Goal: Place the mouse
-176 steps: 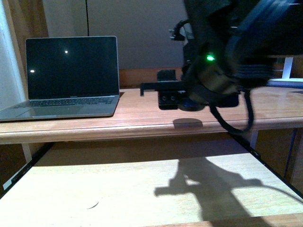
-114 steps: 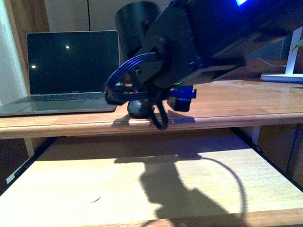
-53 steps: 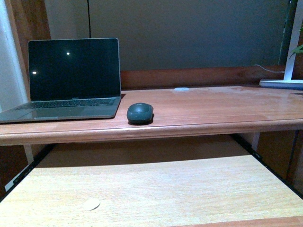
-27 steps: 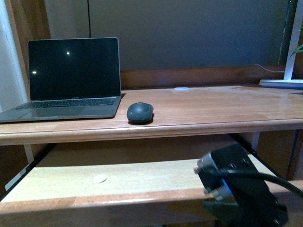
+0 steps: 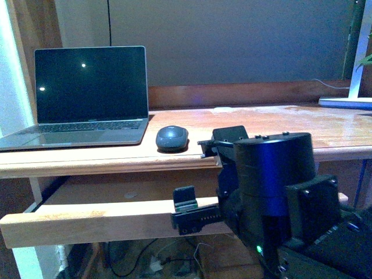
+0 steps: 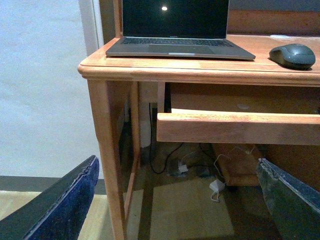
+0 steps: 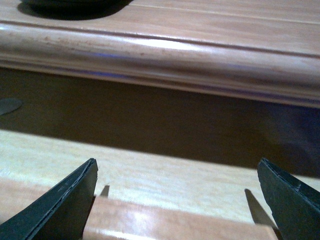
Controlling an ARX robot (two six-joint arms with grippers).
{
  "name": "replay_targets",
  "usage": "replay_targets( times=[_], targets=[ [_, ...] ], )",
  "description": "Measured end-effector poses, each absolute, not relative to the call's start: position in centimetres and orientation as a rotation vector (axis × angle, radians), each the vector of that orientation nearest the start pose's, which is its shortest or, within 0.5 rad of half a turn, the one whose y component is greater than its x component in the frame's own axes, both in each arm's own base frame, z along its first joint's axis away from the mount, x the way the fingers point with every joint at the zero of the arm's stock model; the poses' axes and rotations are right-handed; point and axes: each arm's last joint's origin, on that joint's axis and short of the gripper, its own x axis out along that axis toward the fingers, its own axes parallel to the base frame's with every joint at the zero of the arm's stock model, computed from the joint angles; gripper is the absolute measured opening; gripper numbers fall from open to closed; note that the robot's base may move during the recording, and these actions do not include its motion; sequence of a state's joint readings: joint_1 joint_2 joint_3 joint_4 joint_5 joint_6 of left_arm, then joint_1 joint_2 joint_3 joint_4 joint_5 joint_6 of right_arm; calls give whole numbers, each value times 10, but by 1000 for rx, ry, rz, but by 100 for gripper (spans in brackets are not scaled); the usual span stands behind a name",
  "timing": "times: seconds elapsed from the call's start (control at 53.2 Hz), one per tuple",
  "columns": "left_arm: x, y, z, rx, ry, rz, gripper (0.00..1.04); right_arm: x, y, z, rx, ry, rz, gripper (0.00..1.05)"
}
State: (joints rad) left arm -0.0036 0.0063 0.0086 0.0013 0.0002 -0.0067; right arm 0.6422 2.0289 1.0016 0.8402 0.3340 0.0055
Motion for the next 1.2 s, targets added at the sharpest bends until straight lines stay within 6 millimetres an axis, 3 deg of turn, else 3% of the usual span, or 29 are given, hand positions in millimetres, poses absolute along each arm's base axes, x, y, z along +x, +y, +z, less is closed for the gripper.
replay_targets(
  times=[0.244,0.432,0.677,0.846,1.203],
  targets=[
    [98,0,166,-7,-4,-4,97,332,236,150,-16,160,342,97],
    [98,0,166,-7,-4,-4,97,298,200,172,85,120,508,97],
    [98,0,166,-7,-4,-4,97,262,181,143,23,228,673,97],
    [98,0,166,-7,-4,-4,97,268,190,132,-11,245,639,97],
    [98,0,166,-7,-4,-4,97,306,247,127,-52,227,524,97]
  ],
)
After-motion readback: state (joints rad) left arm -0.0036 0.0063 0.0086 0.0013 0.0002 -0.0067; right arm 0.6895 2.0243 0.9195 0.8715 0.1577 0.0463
